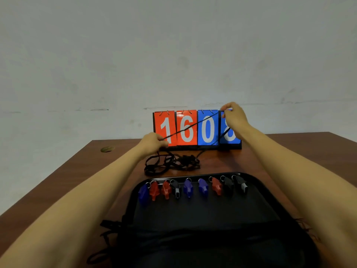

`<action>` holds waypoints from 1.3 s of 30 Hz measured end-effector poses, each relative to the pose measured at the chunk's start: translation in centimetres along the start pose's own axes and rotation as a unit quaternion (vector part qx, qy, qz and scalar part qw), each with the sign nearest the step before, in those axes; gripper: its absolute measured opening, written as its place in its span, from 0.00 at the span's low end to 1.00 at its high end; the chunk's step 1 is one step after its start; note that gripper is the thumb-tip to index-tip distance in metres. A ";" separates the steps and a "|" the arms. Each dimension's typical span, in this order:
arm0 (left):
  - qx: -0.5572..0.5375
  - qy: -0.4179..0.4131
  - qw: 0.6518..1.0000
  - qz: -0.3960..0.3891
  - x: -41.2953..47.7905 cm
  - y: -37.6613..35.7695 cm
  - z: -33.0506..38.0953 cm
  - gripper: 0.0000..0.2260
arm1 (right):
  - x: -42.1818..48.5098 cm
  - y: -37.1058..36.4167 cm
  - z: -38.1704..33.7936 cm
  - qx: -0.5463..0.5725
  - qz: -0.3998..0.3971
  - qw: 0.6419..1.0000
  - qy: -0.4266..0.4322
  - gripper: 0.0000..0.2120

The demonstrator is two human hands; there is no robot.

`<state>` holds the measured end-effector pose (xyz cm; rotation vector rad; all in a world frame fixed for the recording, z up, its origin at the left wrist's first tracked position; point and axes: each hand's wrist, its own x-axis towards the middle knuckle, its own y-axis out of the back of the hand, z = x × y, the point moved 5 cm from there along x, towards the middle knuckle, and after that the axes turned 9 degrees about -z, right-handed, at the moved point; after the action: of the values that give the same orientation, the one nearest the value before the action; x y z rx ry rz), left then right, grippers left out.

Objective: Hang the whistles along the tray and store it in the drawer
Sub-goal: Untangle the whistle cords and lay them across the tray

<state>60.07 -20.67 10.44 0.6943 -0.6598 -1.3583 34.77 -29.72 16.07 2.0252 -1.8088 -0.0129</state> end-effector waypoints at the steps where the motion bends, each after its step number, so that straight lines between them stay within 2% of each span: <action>1: -0.061 0.004 0.998 0.010 0.1 0.2 -0.4 0.09 | 0.0 -0.2 0.3 -0.037 -0.019 0.999 -0.006 0.15; 2: -0.095 0.009 0.995 0.013 0.1 0.2 -0.7 0.09 | -0.1 -0.4 0.6 -0.066 -0.031 0.997 -0.009 0.15; 3: -0.082 0.018 0.996 0.024 0.3 0.3 -1.0 0.10 | -0.1 -0.7 0.9 -0.083 -0.041 0.996 -0.009 0.15; 5: 0.018 0.037 0.997 0.066 0.7 0.4 -1.0 0.13 | -0.2 -1.5 1.3 -0.106 -0.063 0.992 -0.007 0.14; 7: 0.018 0.032 0.996 0.087 0.6 0.4 0.3 0.15 | -0.4 -2.5 1.4 -0.137 -0.097 0.986 0.002 0.13; 8: -0.079 0.015 0.994 0.077 0.5 0.4 1.2 0.14 | -0.4 -3.0 1.4 -0.132 -0.113 0.985 0.007 0.13; 9: -0.207 -0.002 0.976 0.062 0.4 0.4 2.0 0.13 | -0.5 -3.5 1.2 -0.103 -0.127 0.986 0.007 0.13; 10: -0.287 -0.014 0.956 0.061 0.3 0.4 2.6 0.12 | -0.7 -3.9 0.9 -0.057 -0.137 0.989 0.005 0.12; 11: -0.308 -0.035 0.949 0.064 0.2 0.6 3.0 0.11 | -0.9 -4.2 0.4 0.002 -0.142 0.990 0.005 0.11; 13: -0.191 -0.051 0.980 0.033 0.3 0.1 3.9 0.10 | -1.1 -4.7 -0.9 0.134 -0.155 0.979 0.012 0.11; 14: -0.145 -0.048 0.988 -0.014 0.4 -0.9 3.9 0.10 | -1.2 -5.0 -1.7 0.196 -0.167 0.966 0.019 0.11; 16: -0.098 -0.027 0.987 -0.126 0.3 -3.8 4.1 0.14 | -1.4 -5.6 -3.1 0.267 -0.186 0.945 0.033 0.11; 18: -0.084 -0.018 0.979 -0.183 0.3 -6.1 4.4 0.21 | -1.4 -5.9 -3.9 0.273 -0.189 0.942 0.043 0.12; 21: -0.075 -0.044 0.975 -0.203 0.5 -7.9 4.7 0.15 | -1.0 -5.7 -3.8 0.295 -0.165 0.940 0.047 0.11; 24: -0.071 -0.046 0.979 -0.183 0.8 -8.1 4.7 0.13 | 0.0 -4.8 -2.6 0.362 -0.128 0.923 0.037 0.10; 25: -0.083 -0.047 0.980 -0.176 1.0 -7.9 4.8 0.12 | 0.4 -4.5 -2.0 0.355 -0.115 0.928 0.020 0.10; 26: -0.108 -0.048 0.979 -0.167 1.1 -7.6 5.0 0.09 | 0.8 -4.2 -1.3 0.302 -0.100 0.948 -0.006 0.09; 27: -0.149 -0.049 0.976 -0.154 1.2 -7.2 5.3 0.08 | 1.0 -3.9 -0.5 0.185 -0.089 0.978 -0.042 0.07; 28: -0.203 -0.047 0.969 -0.131 1.4 -6.5 5.5 0.08 | 1.0 -3.6 0.4 0.036 -0.096 0.991 -0.081 0.07; 30: -0.326 -0.039 0.940 -0.089 1.7 -5.0 5.8 0.08 | 0.6 -3.6 2.2 -0.205 -0.140 0.959 -0.140 0.11; 31: -0.373 -0.037 0.924 -0.073 1.8 -4.3 5.9 0.09 | 0.1 -3.9 2.8 -0.253 -0.165 0.942 -0.148 0.10; 33: -0.415 -0.030 0.908 -0.054 1.8 -3.1 6.0 0.09 | -0.9 -4.7 3.6 -0.236 -0.210 0.941 -0.124 0.09; 35: -0.431 -0.025 0.901 -0.047 1.8 -2.4 5.9 0.09 | -2.2 -5.3 3.5 -0.092 -0.232 0.964 -0.093 0.15; 37: -0.446 -0.016 0.894 -0.036 1.7 -2.0 5.7 0.08 | -3.2 -5.8 3.0 0.002 -0.249 0.967 -0.056 0.16; 39: -0.445 -0.008 0.895 -0.035 1.6 -1.7 5.7 0.09 | -3.3 -6.5 2.7 -0.026 -0.273 0.962 -0.011 0.17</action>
<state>54.75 -22.75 12.76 -0.0409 0.0244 -1.5411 39.67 -26.96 10.70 2.4226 -1.1921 -0.2416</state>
